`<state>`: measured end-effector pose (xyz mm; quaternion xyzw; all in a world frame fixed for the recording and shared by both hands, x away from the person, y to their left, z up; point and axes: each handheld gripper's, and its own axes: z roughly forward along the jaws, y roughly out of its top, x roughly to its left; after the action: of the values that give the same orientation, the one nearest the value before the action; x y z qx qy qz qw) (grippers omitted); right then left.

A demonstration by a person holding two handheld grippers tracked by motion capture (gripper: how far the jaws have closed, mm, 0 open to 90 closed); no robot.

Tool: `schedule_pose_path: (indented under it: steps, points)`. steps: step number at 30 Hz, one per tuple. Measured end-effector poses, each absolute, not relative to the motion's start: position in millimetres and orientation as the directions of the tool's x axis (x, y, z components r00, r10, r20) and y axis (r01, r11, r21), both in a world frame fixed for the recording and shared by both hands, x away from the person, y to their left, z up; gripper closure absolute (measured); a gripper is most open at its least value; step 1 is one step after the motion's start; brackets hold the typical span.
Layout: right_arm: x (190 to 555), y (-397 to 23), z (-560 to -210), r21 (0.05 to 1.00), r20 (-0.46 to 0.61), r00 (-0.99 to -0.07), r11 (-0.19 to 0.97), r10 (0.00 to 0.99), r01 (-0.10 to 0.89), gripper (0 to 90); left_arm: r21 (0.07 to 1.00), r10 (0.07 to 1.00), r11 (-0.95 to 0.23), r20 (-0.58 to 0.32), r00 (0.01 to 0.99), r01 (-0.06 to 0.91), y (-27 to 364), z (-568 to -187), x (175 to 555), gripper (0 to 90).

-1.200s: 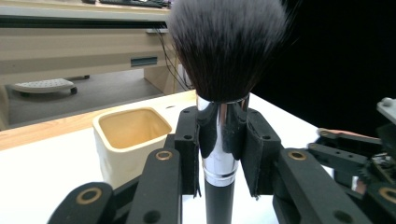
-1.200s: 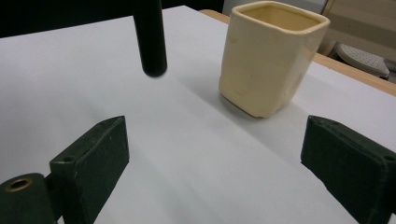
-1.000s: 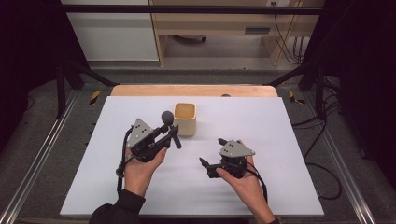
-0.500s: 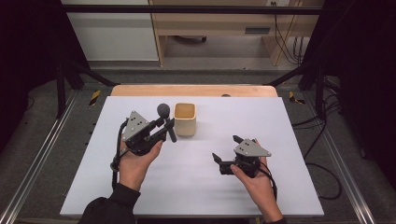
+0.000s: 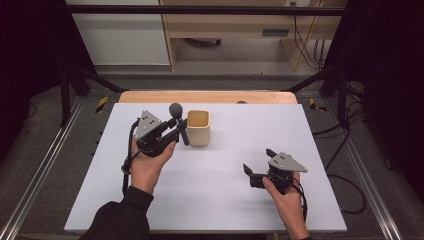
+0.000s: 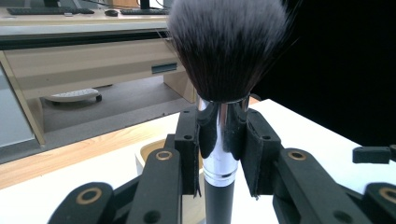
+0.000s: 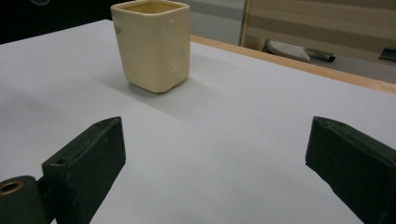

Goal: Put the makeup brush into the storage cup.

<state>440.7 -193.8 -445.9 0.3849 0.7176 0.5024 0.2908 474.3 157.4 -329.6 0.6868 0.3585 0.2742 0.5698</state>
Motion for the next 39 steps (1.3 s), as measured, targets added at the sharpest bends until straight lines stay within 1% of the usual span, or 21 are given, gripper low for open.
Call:
schedule_pose_path:
  steps: [5,11,13,16,21,25,39]
  points:
    - [435,-204,-454,0.950,-0.013,-0.512,0.170,0.859,0.260,4.9,0.979,0.813,-0.083,-0.040,0.581,0.184,158,-329,479,70.2]
    - [434,-210,-461,0.951,-0.027,-0.507,0.179,0.862,0.254,5.2,0.979,0.817,-0.072,-0.051,0.574,0.189,160,-330,487,70.2]
    - [433,-212,-460,0.955,-0.021,-0.500,0.165,0.866,0.245,5.3,0.981,0.818,-0.061,-0.056,0.572,0.183,160,-327,490,70.2]
    - [432,-214,-458,0.961,-0.031,-0.498,0.164,0.866,0.224,5.3,0.984,0.824,-0.066,-0.040,0.565,0.166,159,-323,492,70.2]
    - [430,-216,-457,0.965,-0.012,-0.498,0.140,0.867,0.220,5.0,0.984,0.834,-0.071,-0.029,0.552,0.160,159,-317,495,70.2]
    - [429,-216,-457,0.966,-0.027,-0.501,0.151,0.865,0.209,4.9,0.984,0.835,-0.074,-0.028,0.550,0.162,156,-315,497,70.2]
    - [428,-216,-457,0.973,-0.028,-0.510,0.140,0.860,0.184,4.8,0.984,0.848,-0.068,-0.030,0.529,0.164,143,-314,513,70.2]
